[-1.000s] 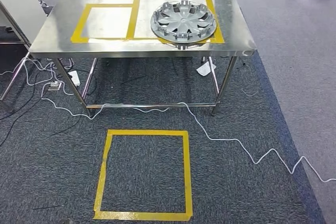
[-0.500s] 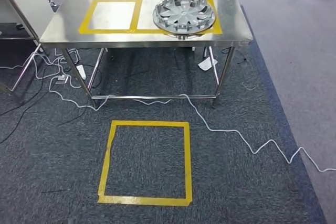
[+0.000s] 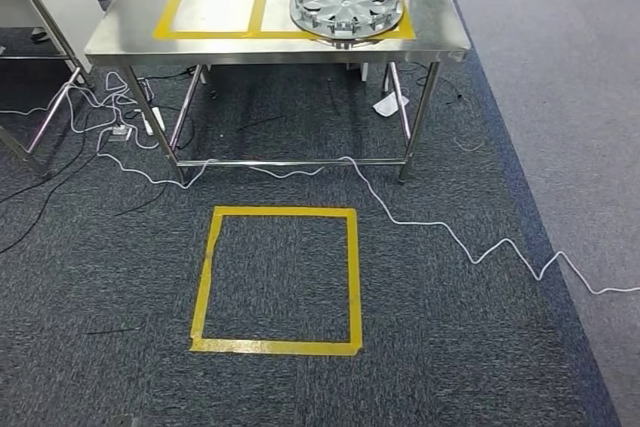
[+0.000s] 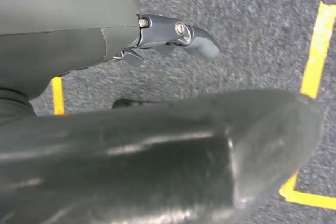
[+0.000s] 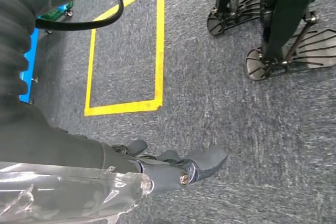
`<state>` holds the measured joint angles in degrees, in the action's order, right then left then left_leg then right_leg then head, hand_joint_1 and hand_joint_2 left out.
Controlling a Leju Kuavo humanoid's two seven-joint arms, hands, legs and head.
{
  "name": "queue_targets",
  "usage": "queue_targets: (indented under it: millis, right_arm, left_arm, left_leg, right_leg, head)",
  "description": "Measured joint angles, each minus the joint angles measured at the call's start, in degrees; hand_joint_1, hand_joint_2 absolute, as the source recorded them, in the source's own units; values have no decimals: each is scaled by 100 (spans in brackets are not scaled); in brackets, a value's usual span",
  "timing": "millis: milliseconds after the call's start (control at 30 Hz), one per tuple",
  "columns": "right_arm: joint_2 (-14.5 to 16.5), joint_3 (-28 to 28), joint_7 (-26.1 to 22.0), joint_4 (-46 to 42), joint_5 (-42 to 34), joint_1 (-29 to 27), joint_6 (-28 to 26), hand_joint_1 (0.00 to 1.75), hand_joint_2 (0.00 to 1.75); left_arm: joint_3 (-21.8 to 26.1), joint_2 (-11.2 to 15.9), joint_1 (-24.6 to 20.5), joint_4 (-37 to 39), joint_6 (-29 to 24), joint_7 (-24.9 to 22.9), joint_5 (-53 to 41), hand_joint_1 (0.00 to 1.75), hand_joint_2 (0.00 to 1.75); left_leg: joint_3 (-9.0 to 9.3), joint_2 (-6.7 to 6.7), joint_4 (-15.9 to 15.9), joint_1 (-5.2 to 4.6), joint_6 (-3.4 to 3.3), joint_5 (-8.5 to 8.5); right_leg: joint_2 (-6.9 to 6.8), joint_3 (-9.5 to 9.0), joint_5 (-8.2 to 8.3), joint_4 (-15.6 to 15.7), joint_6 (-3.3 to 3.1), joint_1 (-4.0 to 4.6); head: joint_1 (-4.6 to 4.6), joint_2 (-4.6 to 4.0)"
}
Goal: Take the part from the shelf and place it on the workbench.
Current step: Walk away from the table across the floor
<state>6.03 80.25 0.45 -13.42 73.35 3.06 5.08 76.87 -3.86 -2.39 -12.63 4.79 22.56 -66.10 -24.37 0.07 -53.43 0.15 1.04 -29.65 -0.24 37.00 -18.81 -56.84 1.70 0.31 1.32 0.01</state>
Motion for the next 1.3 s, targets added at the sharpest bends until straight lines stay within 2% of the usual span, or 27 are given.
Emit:
queue_targets:
  millis: [33, 67, 100, 167, 200, 233, 267, 300, 333, 367, 433, 467, 533, 567, 633, 700, 733, 767, 800, 900, 967, 1033, 1100, 1200, 1233, 1267, 1300]
  right_arm:
    - [0, 3, 0, 1, -2, -10, 2, 0, 87]
    - [1, 8, -3, 3, -10, -21, 7, 0, 44]
    - [3, 18, -12, 10, -24, -31, 16, 0, 0]
    - [11, 36, -37, 30, -59, -21, 41, 0, 0]
    - [15, 42, -52, 41, -75, -8, 55, 0, 0]
    - [17, 44, -64, 47, -87, 4, 71, 0, 0]
    - [17, 46, -83, 51, -101, 12, 95, 0, 0]
    - [17, 49, -107, 53, -111, 17, 124, 0, 0]
    - [18, 51, -133, 54, -120, 26, 159, 0, 0]
    - [22, 53, -162, 57, -132, 43, 198, 0, 0]
    - [31, 58, -225, 67, -154, 82, 266, 0, 0]
    - [35, 62, -258, 73, -163, 92, 303, 0, 0]
    - [35, 72, -333, 78, -171, 82, 378, 0, 0]
    - [34, 76, -363, 80, -171, 74, 427, 0, 0]
    - [31, 79, -389, 80, -166, 57, 526, 0, 0]
    - [27, 80, -374, 80, -156, 36, 599, 0, 0]
    - [26, 80, -366, 80, -145, 23, 620, 0, 0]
    - [26, 80, -358, 81, -128, 9, 636, 0, 0]
    - [26, 79, -352, 81, -106, -4, 645, 0, 0]
    - [26, 74, -341, 81, -41, -26, 657, 0, 0]
    - [26, 61, -338, 83, 7, -25, 661, 0, 0]
    - [24, 21, -331, 83, 92, -18, 663, 0, 0]
    - [20, -55, -311, 83, 227, -21, 664, 0, 0]
    - [17, -219, -237, 91, 467, -54, 681, 0, 0]
    - [17, -286, -201, 95, 570, -65, 688, 0, 0]
    - [17, -364, -163, 98, 697, -76, 693, 0, 0]
    - [16, -455, -126, 100, 832, -88, 699, 0, 0]
  left_arm:
    - [2, -3, 13, 0, 0, -1, -3, 0, 0]
    - [4, -4, 27, 0, 0, -1, -7, 0, 0]
    - [6, -2, 35, 0, 0, 0, -11, 0, 0]
    - [14, 13, 34, -1, 3, 9, -15, 0, 0]
    - [19, 20, 33, -2, 8, 18, -15, 0, 0]
    - [24, 25, 32, -2, 13, 28, -15, 0, 0]
    - [28, 28, 31, -2, 17, 39, -18, 0, 0]
    - [32, 30, 31, -2, 20, 49, -23, 0, 0]
    - [36, 30, 30, -2, 20, 58, -27, 0, 0]
    - [39, 40, 30, -5, 19, 72, -28, 0, 0]
    - [48, 55, 22, -11, 16, 107, -11, 0, 0]
    - [53, 64, 17, -15, 13, 123, 1, 0, 0]
    - [67, 68, 20, -17, 3, 137, 18, 0, 0]
    - [73, 66, 33, -17, -5, 137, 20, 0, 0]
    - [83, 55, 59, -17, -21, 129, 19, 0, 0]
    - [86, 48, 66, -17, -33, 120, 16, 0, 0]
    - [88, 49, 67, -17, -38, 116, 16, 0, 0]
    - [90, 50, 69, -17, -41, 113, 15, 0, 0]
    - [92, 51, 70, -17, -44, 109, 13, 0, 0]
    - [97, 55, 48, -18, -50, 103, 8, 0, 0]
    - [110, 59, 14, -19, -57, 103, 4, 0, 0]
    - [135, 58, 24, -19, -64, 103, -5, 0, 0]
    - [157, 56, 55, -19, -64, 102, -31, 0, 0]
    - [173, 65, 44, -20, -60, 101, -67, 0, 0]
    - [175, 67, 43, -20, -56, 101, -80, 0, 0]
    - [177, 68, 47, -19, -50, 101, -95, 0, 0]
    - [178, 68, 52, -19, -45, 101, -114, 0, 0]
  left_leg:
    - [-48, 7, -8, -1, -39, 57]
    - [-100, 16, -8, 2, -83, 121]
    - [-168, 25, -4, 11, -117, 195]
    - [-343, 30, -10, 12, -149, 349]
    - [-443, 32, -15, 11, -146, 431]
    - [-546, 34, -21, 11, -138, 512]
    - [-648, 35, -28, 12, -126, 590]
    - [-746, 35, -35, 17, -109, 665]
    - [-832, 33, -46, 21, -84, 737]
    - [-902, 29, -58, 17, -54, 802]
    - [-968, 23, -70, 3, 13, 895]
    - [-978, 22, -62, 2, 49, 934]
    - [-1002, 21, -57, 26, 128, 983]
    - [-1048, 19, -123, 38, 159, 893]
    - [-1247, 15, -599, 47, 198, 410]
    - [-1503, 15, -1393, 45, 220, -113]
    - [-1559, 15, -1680, 43, 225, -206]
    - [-1520, 15, -1780, 42, 222, -186]
    - [-1365, 19, -1646, 42, 213, -73]
    - [-532, 214, -511, 21, 157, 273]
    - [-287, 323, -90, -1, 95, 281]
    - [-326, 246, -29, 4, 19, 277]
    - [-369, 161, -17, 22, -53, 328]
    - [-473, 10, -19, 25, -108, 421]
    - [-506, -46, -22, 23, -105, 448]
    - [-531, -105, -24, 22, -97, 472]
    - [-549, -165, -25, 23, -84, 493]
  right_leg:
    - [2, 20, -7, -1, 30, -13]
    - [7, 54, -128, -72, 63, -24]
    - [11, 111, -367, -257, 94, -33]
    - [13, 261, -1012, -963, 147, -48]
    - [13, 311, -1213, -1346, 165, -52]
    - [13, 300, -1258, -1617, 175, -55]
    - [13, 201, -1158, -1700, 180, -58]
    - [13, -4, -981, -1570, 182, -64]
    - [14, -313, -850, -1239, 185, -74]
    - [21, -669, -845, -781, 193, -81]
    - [50, -1163, -1049, -7, 145, -77]
    - [61, -1238, -1138, 161, 97, -60]
    - [54, -1171, -1100, 185, -31, -39]
    - [47, -1120, -1048, 177, -87, -37]
    - [36, -992, -921, 178, -167, -44]
    - [19, -863, -813, 171, -194, -31]
    - [1, -806, -765, 168, -196, -23]
    - [-26, -754, -724, 164, -192, -18]
    - [-62, -712, -692, 161, -185, -14]
    - [-188, -642, -646, 125, -135, 9]
    - [-297, -607, -634, 67, -85, 39]
    - [-382, -583, -634, 29, -23, 38]
    - [-267, -484, -823, -199, 57, 18]
    - [-40, -34, -1443, -1297, 129, -7]
    - [-22, 71, -1545, -1576, 133, -10]
    - [-11, 81, -1537, -1657, 132, -11]
    - [2, -30, -1417, -1487, 123, -13]
  head:
    - [-1, 1]
    - [6, 0]
    - [20, -1]
    - [47, -1]
    - [54, -1]
    - [56, -1]
    - [56, -1]
    - [58, -1]
    - [59, -1]
    - [66, 0]
    - [69, 0]
    - [64, 1]
    - [52, 0]
    - [38, 0]
    - [-1, -1]
    - [-37, -1]
    - [-44, -1]
    - [-49, -1]
    - [-54, -1]
    - [-71, -1]
    - [-78, -1]
    - [-72, -1]
    - [-48, -1]
    - [-13, -1]
    - [-13, -1]
    - [-12, -1]
    - [-12, -1]
